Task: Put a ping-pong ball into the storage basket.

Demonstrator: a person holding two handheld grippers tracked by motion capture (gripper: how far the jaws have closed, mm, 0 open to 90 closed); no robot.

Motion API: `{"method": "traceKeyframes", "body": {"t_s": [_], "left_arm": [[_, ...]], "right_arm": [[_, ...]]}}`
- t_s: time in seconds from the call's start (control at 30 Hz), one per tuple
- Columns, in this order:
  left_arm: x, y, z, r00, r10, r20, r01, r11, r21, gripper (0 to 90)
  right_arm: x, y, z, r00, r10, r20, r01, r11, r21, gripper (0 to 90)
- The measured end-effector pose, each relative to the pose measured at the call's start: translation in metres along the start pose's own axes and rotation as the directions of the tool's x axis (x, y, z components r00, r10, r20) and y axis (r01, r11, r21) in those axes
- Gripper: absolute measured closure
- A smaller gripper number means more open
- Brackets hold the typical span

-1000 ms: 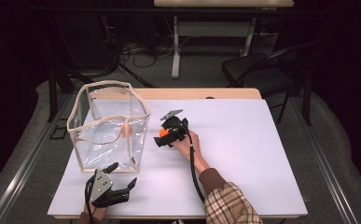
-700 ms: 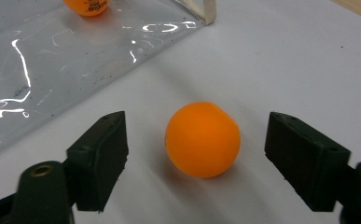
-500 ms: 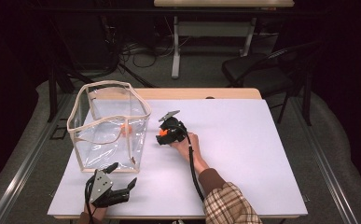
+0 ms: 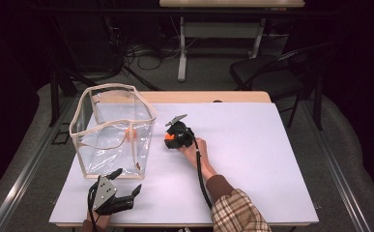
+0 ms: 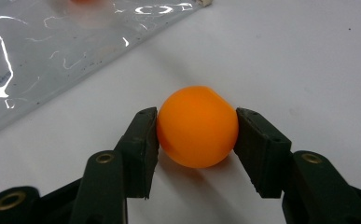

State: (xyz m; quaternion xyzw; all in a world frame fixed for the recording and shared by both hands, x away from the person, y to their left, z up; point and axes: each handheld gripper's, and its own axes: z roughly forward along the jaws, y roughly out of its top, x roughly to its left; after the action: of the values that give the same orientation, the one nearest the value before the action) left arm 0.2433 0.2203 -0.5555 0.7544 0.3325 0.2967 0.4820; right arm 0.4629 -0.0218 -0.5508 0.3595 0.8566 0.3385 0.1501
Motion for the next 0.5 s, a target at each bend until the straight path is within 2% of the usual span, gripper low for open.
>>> {"method": "traceKeyframes", "body": {"t_s": [0.23,0.5], "left_arm": [[0.0003,-0.0001,-0.0001,1.0000,-0.002,0.001,0.002,1.0000,-0.001,15.9],[0.0002,0.0000,-0.0003,1.0000,-0.002,0.000,0.002,1.0000,-0.001,15.9]], "right_arm": [[0.0011,0.0008,-0.0011,0.9999,-0.013,0.005,0.013,1.000,-0.001,50.4],[-0.0024,0.0000,-0.0074,1.0000,-0.007,0.007,0.007,1.000,-0.008,50.5]]}}
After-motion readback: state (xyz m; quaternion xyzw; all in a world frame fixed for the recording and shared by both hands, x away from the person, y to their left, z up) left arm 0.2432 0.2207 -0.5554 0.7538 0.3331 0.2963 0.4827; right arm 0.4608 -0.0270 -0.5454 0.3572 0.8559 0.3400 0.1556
